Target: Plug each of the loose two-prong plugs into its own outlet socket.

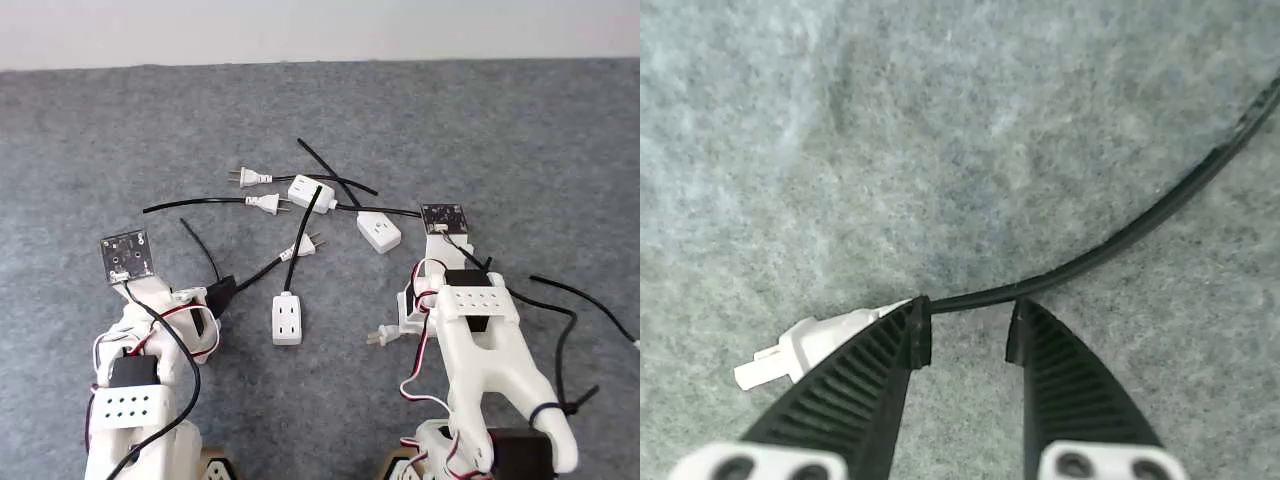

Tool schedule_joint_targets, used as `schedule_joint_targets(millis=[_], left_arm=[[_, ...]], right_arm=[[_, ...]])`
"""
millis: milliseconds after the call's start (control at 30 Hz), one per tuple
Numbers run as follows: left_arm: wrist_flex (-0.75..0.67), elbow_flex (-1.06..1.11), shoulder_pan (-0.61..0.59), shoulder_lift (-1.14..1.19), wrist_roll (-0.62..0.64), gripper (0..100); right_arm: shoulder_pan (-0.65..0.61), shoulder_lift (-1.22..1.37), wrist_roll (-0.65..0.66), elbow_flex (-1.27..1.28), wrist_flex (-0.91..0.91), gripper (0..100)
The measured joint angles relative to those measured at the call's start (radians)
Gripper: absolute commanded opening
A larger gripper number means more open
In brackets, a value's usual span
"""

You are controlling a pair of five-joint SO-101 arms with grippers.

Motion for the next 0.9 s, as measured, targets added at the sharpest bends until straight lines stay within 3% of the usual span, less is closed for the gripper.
schedule_joint_targets(millis=[700,900], left_arm=[[0.0,0.0,-0.006,0.0,0.0,33],[0.0,0.0,-0.006,0.0,0.0,33]], right_arm=[[0.003,0.005,-0.003,0.002,-0.097,13.6],[0.006,0.14,-0.003,-0.074,-0.054,13.6]])
